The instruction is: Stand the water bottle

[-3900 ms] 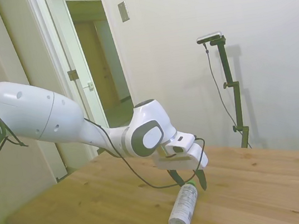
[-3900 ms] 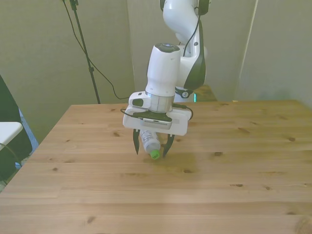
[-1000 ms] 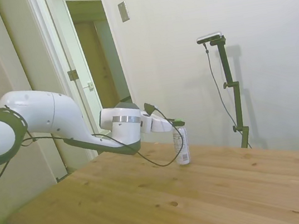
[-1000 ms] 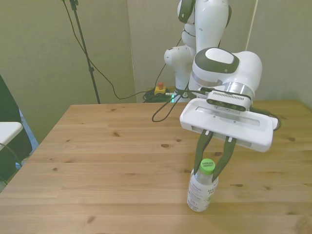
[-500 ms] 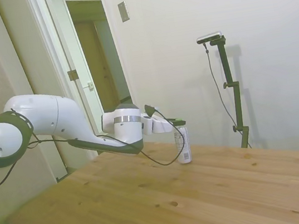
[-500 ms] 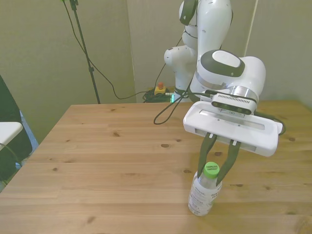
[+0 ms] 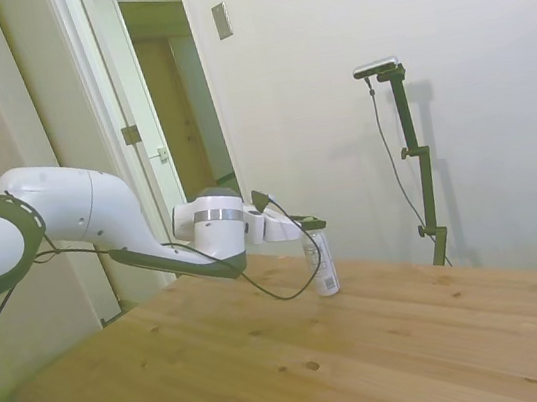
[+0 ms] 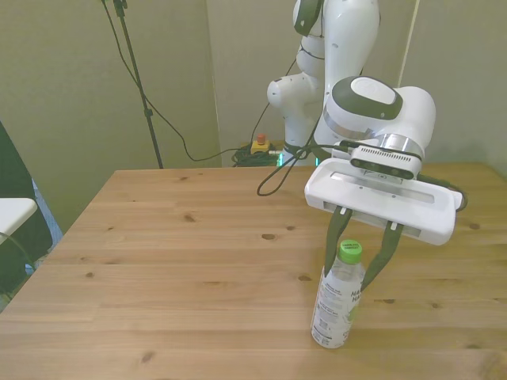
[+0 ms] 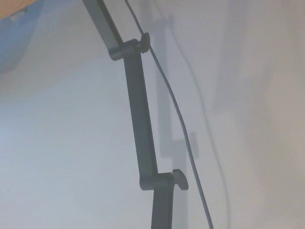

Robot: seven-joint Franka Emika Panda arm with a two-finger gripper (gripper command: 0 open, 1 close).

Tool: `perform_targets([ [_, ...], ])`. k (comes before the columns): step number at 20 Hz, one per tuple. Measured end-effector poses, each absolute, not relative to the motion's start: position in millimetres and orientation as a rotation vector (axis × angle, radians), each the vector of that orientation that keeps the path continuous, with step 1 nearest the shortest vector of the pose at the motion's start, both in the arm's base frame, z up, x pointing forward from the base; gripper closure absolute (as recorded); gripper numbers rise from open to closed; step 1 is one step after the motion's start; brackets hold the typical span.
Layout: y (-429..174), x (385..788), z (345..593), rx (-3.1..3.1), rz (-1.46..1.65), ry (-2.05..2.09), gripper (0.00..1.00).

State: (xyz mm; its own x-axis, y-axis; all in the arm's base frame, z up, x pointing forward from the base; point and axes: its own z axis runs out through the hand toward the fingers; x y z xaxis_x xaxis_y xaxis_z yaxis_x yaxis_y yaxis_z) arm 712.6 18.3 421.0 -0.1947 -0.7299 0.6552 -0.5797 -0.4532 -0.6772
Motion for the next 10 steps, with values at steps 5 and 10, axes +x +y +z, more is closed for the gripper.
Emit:
perform_targets([
  [5, 15, 692, 425, -1.927, -1.68, 1.595, 0.0],
  [10, 21, 640, 458, -2.058, -1.457, 1.599, 0.0],
])
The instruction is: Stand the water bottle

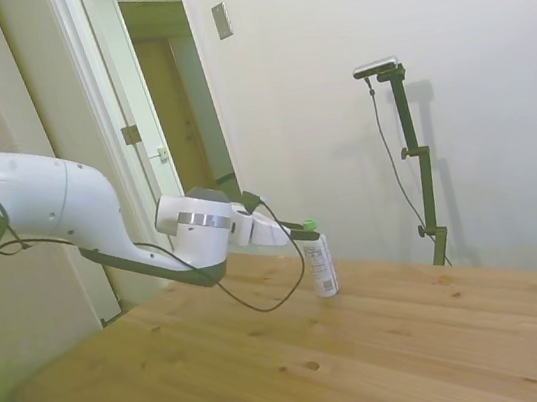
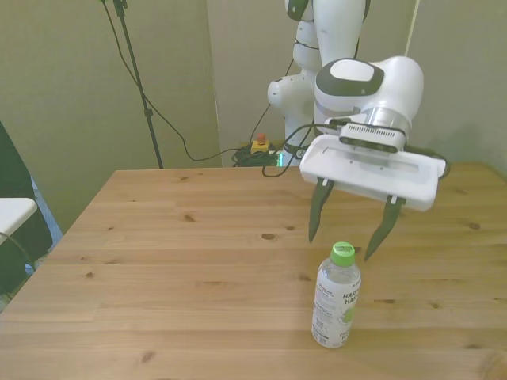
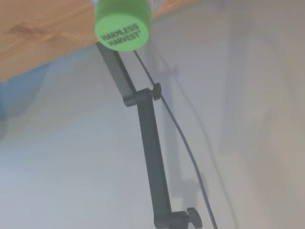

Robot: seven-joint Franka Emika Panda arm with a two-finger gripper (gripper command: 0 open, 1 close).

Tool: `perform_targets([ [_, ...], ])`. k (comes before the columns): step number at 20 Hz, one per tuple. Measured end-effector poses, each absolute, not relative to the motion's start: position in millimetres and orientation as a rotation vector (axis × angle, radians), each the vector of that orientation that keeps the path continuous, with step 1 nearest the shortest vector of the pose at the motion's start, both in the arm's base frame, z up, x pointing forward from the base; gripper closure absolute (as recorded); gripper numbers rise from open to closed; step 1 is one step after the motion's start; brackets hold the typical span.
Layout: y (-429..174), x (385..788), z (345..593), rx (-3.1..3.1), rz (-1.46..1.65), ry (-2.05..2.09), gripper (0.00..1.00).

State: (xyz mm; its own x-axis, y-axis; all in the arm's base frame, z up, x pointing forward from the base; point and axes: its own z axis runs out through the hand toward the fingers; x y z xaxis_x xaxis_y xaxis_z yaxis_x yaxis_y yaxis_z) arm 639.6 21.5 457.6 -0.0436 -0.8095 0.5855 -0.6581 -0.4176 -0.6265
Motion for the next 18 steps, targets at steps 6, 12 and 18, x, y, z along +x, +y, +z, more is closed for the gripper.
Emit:
perform_targets([
  [6, 43, 547, 485, -2.248, -1.186, 1.525, 0.0],
  [12, 22, 481, 502, -2.466, -0.785, 1.547, 0.0],
  [18, -16, 432, 531, -2.59, -0.379, 1.483, 0.0],
])
